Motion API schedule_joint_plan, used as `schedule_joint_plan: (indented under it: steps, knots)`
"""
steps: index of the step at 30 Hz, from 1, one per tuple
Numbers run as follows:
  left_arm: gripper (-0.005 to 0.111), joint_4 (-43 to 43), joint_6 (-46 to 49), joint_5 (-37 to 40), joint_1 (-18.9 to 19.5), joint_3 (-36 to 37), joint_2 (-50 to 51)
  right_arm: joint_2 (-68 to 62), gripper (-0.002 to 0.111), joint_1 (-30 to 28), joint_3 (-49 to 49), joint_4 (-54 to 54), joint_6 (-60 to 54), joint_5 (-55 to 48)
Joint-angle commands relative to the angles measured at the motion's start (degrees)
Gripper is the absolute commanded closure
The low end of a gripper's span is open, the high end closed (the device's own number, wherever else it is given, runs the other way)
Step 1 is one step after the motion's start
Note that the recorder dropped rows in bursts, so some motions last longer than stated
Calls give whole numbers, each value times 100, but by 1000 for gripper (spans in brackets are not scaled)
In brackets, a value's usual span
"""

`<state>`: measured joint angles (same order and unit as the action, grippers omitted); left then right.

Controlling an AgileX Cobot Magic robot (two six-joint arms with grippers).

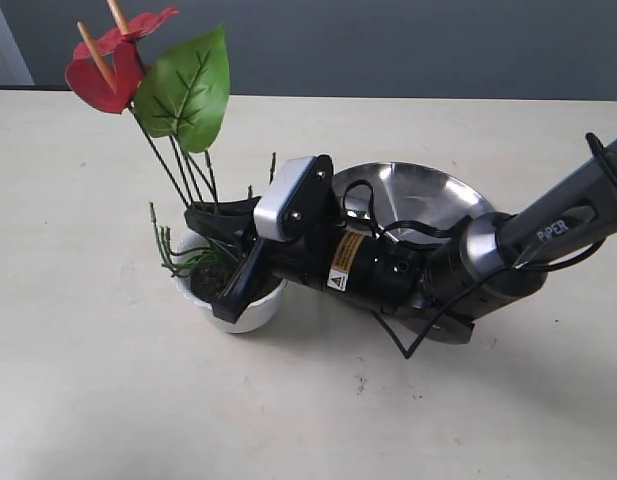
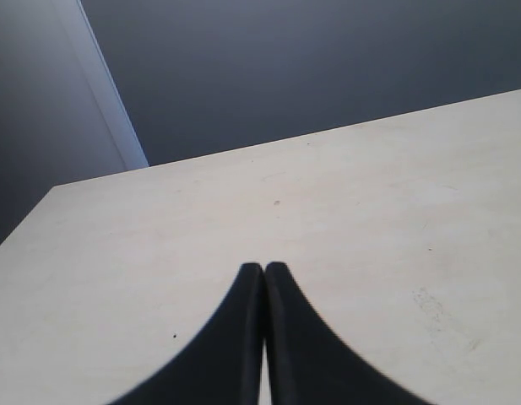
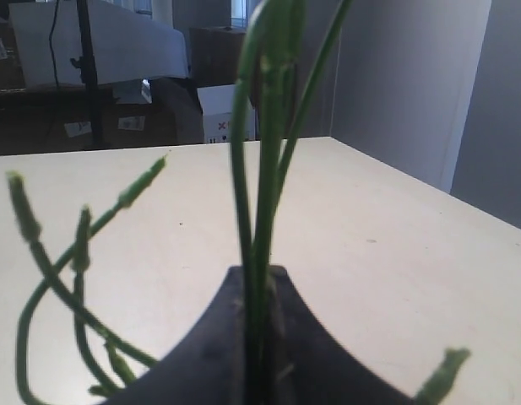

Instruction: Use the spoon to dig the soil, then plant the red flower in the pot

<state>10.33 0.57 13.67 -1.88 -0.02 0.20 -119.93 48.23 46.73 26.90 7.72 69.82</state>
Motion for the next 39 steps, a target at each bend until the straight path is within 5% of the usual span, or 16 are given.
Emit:
schedule_joint_plan:
  steps: [1,39]
  knots:
    - [106,-15,-6,0,-8,2,-20,-147,109,-24,-164,-86,4,14]
    - [106,-15,-6,0,-8,2,-20,-148,109,-24,-209,-159,-214,14]
